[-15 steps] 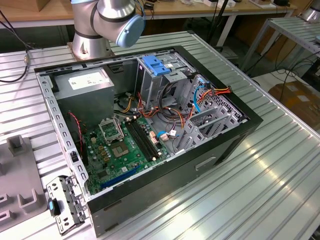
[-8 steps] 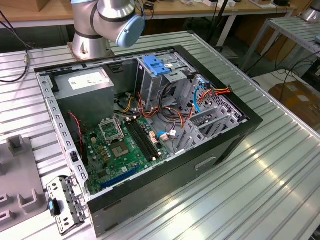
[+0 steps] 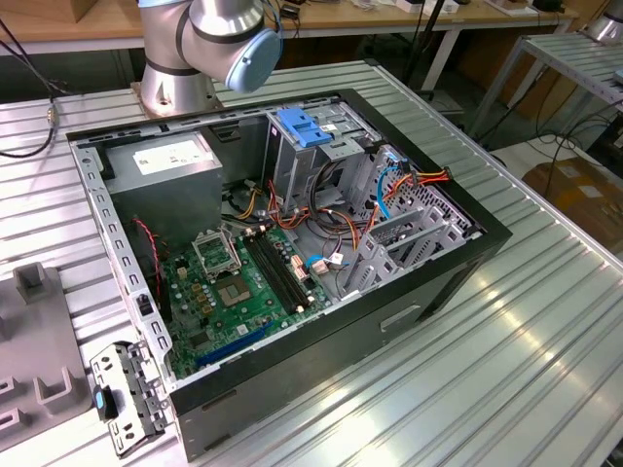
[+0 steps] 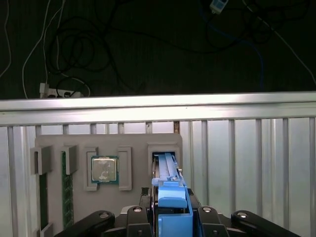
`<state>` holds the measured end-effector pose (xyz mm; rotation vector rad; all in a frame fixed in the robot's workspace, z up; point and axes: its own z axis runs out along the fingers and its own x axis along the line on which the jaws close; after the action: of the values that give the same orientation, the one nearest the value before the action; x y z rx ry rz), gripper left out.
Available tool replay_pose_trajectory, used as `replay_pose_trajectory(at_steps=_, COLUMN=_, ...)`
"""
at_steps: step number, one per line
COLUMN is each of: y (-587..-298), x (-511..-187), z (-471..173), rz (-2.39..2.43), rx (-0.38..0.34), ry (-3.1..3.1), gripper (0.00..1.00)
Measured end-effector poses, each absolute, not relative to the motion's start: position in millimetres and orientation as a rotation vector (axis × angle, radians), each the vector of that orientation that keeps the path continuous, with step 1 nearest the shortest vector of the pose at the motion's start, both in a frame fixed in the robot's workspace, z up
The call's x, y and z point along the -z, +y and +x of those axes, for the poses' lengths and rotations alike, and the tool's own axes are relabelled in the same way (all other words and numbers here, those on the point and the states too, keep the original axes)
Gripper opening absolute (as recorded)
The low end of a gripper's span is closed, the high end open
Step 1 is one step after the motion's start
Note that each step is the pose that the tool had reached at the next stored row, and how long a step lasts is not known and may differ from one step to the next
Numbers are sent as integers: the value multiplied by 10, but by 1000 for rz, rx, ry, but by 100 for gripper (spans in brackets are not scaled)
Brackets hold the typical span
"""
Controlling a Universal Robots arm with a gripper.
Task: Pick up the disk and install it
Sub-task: 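Pick up the disk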
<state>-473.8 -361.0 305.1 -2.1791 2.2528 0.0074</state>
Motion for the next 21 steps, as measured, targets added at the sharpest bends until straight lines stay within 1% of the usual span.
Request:
replay_pose_trajectory(at_steps=9, y=-3611, x=-3414, z=-4738, rz=-2180, rx=-6, ry=2253, gripper=37)
replay_pose_trajectory(at_steps=21, y=-3611, x=-3724, z=-4738, rz=-2185, rx=6, ry=2259, gripper=37)
